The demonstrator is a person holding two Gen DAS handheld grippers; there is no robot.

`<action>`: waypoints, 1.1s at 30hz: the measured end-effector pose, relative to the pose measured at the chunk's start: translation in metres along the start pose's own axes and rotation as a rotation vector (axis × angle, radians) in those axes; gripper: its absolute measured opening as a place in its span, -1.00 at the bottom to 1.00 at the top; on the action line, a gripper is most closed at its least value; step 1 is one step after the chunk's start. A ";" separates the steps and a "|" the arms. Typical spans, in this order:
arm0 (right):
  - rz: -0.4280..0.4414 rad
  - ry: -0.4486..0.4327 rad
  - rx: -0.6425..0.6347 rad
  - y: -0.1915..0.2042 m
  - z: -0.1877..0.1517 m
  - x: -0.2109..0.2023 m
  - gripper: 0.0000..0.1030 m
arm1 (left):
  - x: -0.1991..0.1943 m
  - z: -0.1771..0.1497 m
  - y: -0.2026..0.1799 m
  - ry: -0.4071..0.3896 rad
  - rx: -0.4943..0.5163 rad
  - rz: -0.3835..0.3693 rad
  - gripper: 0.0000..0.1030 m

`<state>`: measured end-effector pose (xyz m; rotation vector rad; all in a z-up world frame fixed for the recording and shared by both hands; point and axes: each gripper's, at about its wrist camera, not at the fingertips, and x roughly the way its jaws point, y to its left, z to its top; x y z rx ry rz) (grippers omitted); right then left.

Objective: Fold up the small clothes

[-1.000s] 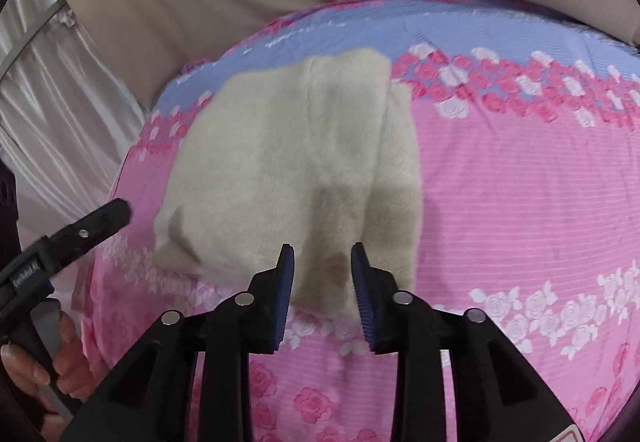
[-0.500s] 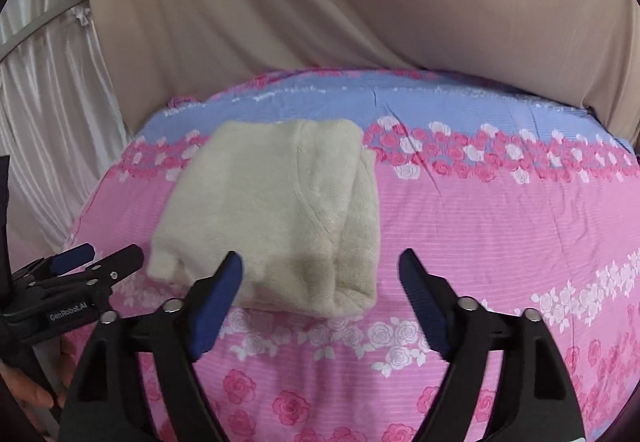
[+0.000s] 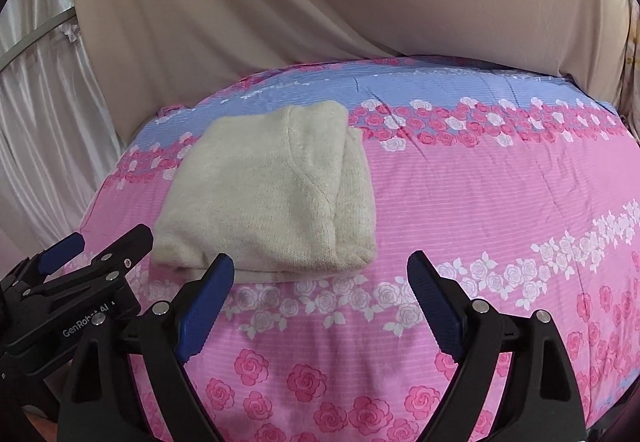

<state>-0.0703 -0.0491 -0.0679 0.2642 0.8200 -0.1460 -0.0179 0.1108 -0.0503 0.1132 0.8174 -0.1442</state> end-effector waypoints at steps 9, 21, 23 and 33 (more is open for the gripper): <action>-0.002 -0.003 -0.003 -0.001 -0.003 -0.006 0.67 | -0.006 -0.003 -0.003 0.000 0.007 0.009 0.87; -0.013 0.013 -0.007 0.002 -0.005 -0.005 0.67 | -0.010 -0.007 -0.007 -0.014 0.025 0.074 0.90; -0.009 0.013 -0.013 0.003 -0.006 -0.004 0.67 | -0.011 -0.009 -0.005 -0.027 0.014 0.090 0.90; -0.003 0.026 -0.031 0.012 -0.008 0.003 0.67 | -0.001 -0.012 0.010 0.013 -0.036 0.055 0.89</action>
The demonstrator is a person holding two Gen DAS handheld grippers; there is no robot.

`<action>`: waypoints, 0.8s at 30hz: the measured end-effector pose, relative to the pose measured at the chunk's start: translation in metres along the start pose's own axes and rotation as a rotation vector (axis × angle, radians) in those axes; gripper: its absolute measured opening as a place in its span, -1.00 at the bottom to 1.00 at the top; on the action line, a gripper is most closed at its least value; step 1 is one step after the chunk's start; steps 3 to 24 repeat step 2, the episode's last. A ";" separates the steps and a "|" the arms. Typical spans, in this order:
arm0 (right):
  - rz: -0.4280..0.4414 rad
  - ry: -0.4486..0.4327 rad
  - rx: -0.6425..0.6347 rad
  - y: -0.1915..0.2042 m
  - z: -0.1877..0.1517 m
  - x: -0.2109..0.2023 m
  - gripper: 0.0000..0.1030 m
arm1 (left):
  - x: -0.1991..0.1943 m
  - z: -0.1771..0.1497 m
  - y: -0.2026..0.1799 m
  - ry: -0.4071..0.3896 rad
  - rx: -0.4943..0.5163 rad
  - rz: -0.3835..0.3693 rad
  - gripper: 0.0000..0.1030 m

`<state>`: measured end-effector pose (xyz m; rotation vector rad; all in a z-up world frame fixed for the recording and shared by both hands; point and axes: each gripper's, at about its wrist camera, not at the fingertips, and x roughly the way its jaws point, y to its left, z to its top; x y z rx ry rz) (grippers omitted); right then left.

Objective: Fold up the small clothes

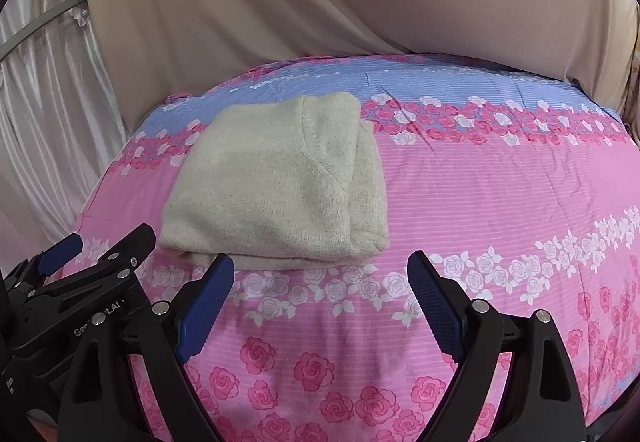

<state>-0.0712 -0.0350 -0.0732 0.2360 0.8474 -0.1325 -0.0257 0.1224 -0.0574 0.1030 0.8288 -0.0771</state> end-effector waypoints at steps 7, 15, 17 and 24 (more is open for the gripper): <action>-0.003 0.008 -0.002 0.001 0.000 0.002 0.67 | 0.003 0.000 0.001 0.015 -0.003 0.000 0.89; -0.003 0.008 -0.002 0.001 0.000 0.002 0.67 | 0.003 0.000 0.001 0.015 -0.003 0.000 0.89; -0.003 0.008 -0.002 0.001 0.000 0.002 0.67 | 0.003 0.000 0.001 0.015 -0.003 0.000 0.89; -0.003 0.008 -0.002 0.001 0.000 0.002 0.67 | 0.003 0.000 0.001 0.015 -0.003 0.000 0.89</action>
